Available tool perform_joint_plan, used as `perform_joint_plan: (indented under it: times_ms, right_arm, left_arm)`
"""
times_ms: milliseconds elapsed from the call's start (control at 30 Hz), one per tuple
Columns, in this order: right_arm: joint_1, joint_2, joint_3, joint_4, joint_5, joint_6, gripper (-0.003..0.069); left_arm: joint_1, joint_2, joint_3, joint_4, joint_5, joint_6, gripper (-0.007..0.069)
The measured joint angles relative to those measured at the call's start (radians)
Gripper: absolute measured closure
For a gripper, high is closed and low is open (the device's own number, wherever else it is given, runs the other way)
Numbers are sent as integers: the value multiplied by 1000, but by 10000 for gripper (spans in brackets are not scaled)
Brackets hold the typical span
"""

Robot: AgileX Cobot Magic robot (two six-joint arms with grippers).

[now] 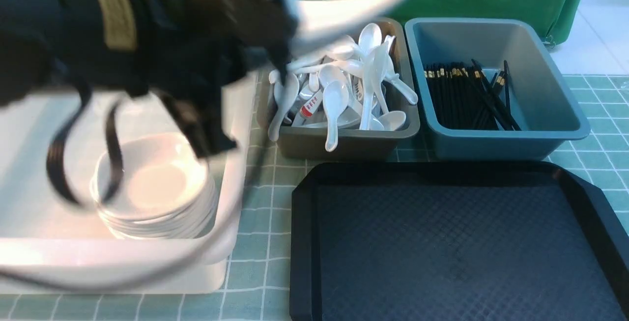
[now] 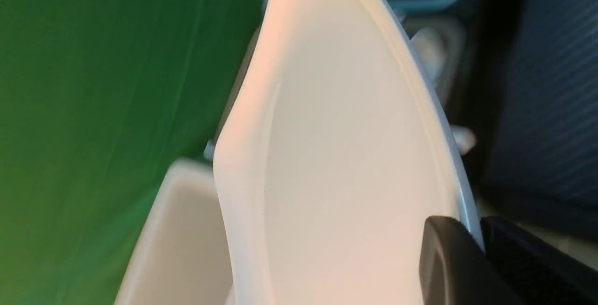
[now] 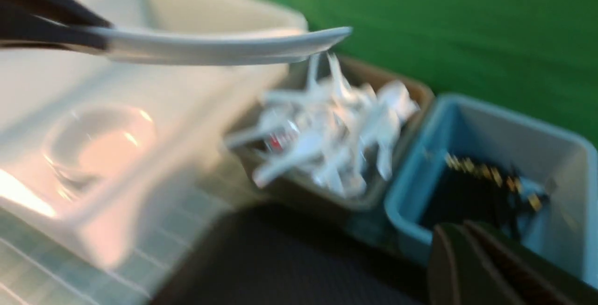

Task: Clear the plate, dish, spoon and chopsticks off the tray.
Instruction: Use the left arm to put the plate into the large storage box on the left

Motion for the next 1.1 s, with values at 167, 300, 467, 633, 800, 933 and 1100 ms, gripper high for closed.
perform_joint_plan:
  times_ms: [167, 300, 467, 633, 800, 933, 1100]
  right_arm:
    - [0, 40, 0, -1, -46, 0, 618]
    - [0, 68, 0, -1, -50, -3, 618]
    - [0, 94, 0, 17, -51, -4, 618]
    - [0, 99, 0, 54, -52, -12, 618]
    - [0, 100, 0, 99, -52, -38, 618]
    - [0, 100, 0, 114, -50, -42, 618]
    - [0, 100, 0, 121, -31, -44, 618]
  left_arm:
    - [255, 114, -1, -24, -44, 25, 594]
    - [374, 225, -1, -45, -84, 29, 594]
    - [454, 347, -1, -43, -165, 30, 594]
    - [509, 449, -1, -7, -217, 1, 594]
    - [522, 508, -3, 20, -252, -33, 597]
    - [522, 528, -4, 16, -313, -111, 594]
    - [519, 546, -6, -32, -368, -141, 526]
